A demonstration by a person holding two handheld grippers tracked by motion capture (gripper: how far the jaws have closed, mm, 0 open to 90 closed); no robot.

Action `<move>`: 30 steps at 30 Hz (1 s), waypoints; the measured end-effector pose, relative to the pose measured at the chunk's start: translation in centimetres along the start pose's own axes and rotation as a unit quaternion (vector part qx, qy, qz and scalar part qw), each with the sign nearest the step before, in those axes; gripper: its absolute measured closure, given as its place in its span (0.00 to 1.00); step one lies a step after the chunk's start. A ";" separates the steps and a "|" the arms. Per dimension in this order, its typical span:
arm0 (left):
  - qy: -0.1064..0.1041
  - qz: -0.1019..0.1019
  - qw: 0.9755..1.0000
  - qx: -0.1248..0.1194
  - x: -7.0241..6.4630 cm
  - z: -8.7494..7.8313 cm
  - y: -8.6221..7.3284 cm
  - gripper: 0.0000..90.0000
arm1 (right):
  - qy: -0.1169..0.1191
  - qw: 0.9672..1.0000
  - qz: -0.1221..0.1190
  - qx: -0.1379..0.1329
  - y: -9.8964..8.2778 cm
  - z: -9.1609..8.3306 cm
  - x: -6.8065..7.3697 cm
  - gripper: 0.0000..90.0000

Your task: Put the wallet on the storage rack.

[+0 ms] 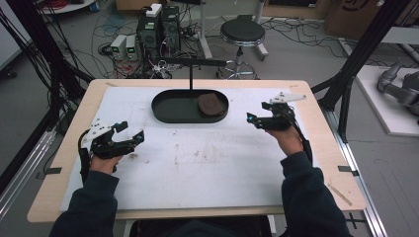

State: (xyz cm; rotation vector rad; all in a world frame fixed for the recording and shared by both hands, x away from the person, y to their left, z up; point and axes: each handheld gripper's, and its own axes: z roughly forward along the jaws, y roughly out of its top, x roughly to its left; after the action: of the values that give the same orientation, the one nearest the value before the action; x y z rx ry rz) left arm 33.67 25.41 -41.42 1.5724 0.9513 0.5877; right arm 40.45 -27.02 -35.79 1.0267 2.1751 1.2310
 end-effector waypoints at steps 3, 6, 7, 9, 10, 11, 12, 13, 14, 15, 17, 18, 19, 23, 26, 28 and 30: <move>0.001 0.001 1.000 -0.003 -0.1 0.2 0.2 0.21 | -0.014 1.000 -0.012 0.003 -2.2 -1.7 -0.1 0.24; 0.000 0.003 1.000 -0.002 -0.2 0.3 0.3 0.21 | -0.031 1.000 -0.005 0.003 -4.2 -2.8 -0.3 0.24; 0.001 0.003 1.000 -0.002 -0.2 0.4 0.3 0.21 | -0.033 0.999 -0.003 0.002 -4.8 -3.0 -0.3 0.24; 0.001 0.006 1.000 -0.002 -0.3 0.4 0.3 0.21 | -0.037 0.999 0.003 -0.001 -5.7 -3.5 -0.3 0.24; 0.001 0.005 1.000 -0.005 -0.3 0.4 0.3 0.21 | -0.039 0.999 0.005 0.000 -6.0 -3.7 -0.3 0.24; 0.000 0.006 1.000 -0.005 -0.4 0.4 0.4 0.21 | -0.040 0.999 0.005 0.000 -6.2 -3.8 -0.3 0.24; -0.001 0.010 1.000 -0.005 -0.4 0.4 0.4 0.21 | -0.041 0.999 0.005 -0.001 -6.3 -4.1 -0.2 0.24; -0.002 0.010 1.000 -0.007 -0.5 0.4 0.5 0.21 | -0.042 0.999 0.003 -0.004 -6.4 -4.3 -0.1 0.24; -0.003 0.011 1.000 -0.007 -0.5 0.4 0.5 0.21 | -0.045 0.999 -0.004 -0.007 -6.5 -4.5 0.0 0.24; -0.004 0.013 1.000 -0.005 -0.5 0.4 0.5 0.21 | -0.047 0.999 -0.005 -0.008 -6.5 -4.6 0.1 0.24; -0.006 0.012 1.000 -0.004 -0.6 0.4 0.5 0.21 | -0.052 0.999 -0.007 -0.014 -6.5 -4.9 0.2 0.24; -0.006 0.015 1.000 -0.003 -0.6 0.4 0.5 0.21 | -0.054 0.998 -0.007 -0.015 -6.4 -5.0 0.2 0.24; -0.007 0.015 1.000 -0.004 -0.7 0.4 0.5 0.21 | -0.056 0.998 -0.009 -0.018 -6.4 -5.1 0.3 0.24; -0.011 0.017 1.000 -0.003 -0.9 0.4 0.4 0.21 | -0.062 0.998 -0.014 -0.020 -6.6 -5.1 0.5 0.24; -0.013 0.019 1.000 0.000 -1.0 0.4 0.4 0.21 | -0.063 0.998 -0.013 -0.016 -6.7 -4.9 0.5 0.24; -0.013 0.018 1.000 0.000 -1.0 0.5 0.3 0.21 | -0.064 0.998 -0.016 -0.015 -6.7 -4.8 0.6 0.24; -0.014 0.019 1.000 0.001 -0.9 0.5 0.3 0.21 | -0.065 0.998 -0.017 -0.014 -6.7 -4.7 0.7 0.24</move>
State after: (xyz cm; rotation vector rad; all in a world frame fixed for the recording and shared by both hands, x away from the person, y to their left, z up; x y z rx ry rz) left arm 33.61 24.37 -41.12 1.6001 0.9040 0.5902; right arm 34.26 -31.26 -39.14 1.0244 2.0633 1.1423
